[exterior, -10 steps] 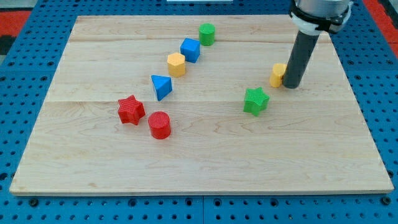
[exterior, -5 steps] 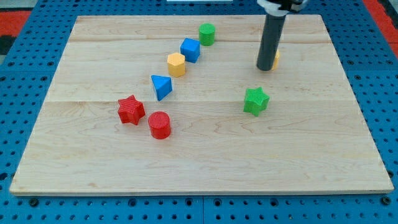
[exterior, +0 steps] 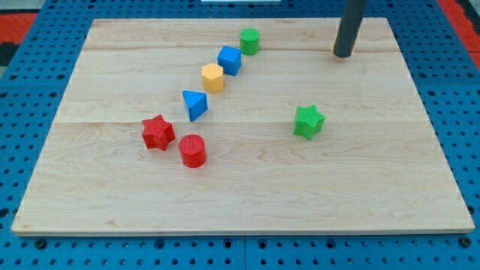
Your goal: Move the yellow heart towards the top right
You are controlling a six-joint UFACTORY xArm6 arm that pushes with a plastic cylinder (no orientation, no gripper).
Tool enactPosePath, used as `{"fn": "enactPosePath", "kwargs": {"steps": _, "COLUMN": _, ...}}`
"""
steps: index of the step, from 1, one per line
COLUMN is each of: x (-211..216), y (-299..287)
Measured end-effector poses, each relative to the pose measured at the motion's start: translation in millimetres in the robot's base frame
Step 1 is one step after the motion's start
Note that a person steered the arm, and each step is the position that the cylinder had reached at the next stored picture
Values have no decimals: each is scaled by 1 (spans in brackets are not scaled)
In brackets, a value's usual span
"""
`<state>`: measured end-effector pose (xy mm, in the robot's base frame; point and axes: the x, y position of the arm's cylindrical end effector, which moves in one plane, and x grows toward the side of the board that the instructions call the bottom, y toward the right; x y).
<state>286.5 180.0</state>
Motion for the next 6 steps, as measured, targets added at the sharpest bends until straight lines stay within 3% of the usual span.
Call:
{"fn": "enactPosePath", "kwargs": {"steps": 2, "x": 19, "y": 31}}
{"fn": "enactPosePath", "kwargs": {"steps": 6, "x": -58, "y": 23}}
